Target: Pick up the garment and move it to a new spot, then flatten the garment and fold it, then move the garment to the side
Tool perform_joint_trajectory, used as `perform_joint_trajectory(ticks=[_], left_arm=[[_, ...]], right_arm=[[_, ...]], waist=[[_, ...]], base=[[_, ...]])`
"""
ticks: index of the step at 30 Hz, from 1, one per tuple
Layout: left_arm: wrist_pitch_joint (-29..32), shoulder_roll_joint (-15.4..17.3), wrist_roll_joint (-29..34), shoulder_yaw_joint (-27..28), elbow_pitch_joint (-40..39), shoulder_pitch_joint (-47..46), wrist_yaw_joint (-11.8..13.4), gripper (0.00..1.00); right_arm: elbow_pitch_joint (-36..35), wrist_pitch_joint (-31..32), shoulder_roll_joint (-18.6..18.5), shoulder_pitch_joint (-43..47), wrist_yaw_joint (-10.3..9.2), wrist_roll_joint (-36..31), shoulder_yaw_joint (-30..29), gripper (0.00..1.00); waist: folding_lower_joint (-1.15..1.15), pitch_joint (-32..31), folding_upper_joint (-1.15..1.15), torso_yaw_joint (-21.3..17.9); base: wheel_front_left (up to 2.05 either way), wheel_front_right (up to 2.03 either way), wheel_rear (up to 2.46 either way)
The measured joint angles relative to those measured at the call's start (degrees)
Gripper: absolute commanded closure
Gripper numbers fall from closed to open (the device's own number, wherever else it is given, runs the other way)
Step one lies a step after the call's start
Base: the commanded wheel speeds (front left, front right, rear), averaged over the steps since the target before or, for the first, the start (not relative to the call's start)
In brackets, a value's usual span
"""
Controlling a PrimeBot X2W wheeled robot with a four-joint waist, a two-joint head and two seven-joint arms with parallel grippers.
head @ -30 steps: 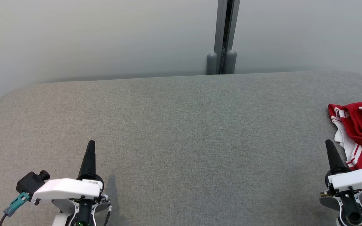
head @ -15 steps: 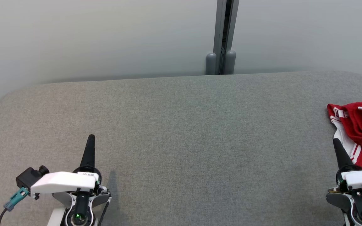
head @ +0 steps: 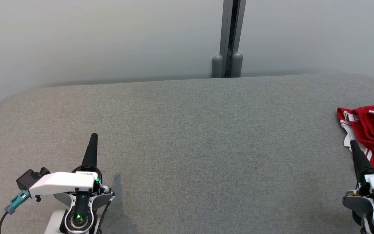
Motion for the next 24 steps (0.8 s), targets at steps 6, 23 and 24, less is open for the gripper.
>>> perform_joint_trajectory(ticks=[6, 23, 24], left_arm=[[0.58, 0.03, -2.71, 0.03, 0.66, -0.98, -0.15, 1.00], [1.92, 0.07, -9.31, 0.09, 2.29, -3.32, -1.02, 1.00], [2.03, 0.08, -9.67, 0.09, 2.38, -3.40, -1.09, 1.00]], right_arm=[[0.03, 1.16, -0.10, -0.30, 0.00, 3.05, -1.29, 1.00], [0.13, 3.72, -0.19, -0.80, 0.00, 10.34, -3.77, 1.00], [0.13, 3.88, -0.21, -0.92, 0.00, 10.74, -3.91, 1.00]], waist=[[0.00, -0.05, 0.00, -0.08], [0.00, -0.17, 0.00, -0.27], [0.00, -0.18, 0.00, -0.28]], base=[[0.00, 0.00, 0.00], [0.00, 0.00, 0.00], [0.00, 0.00, 0.00]])
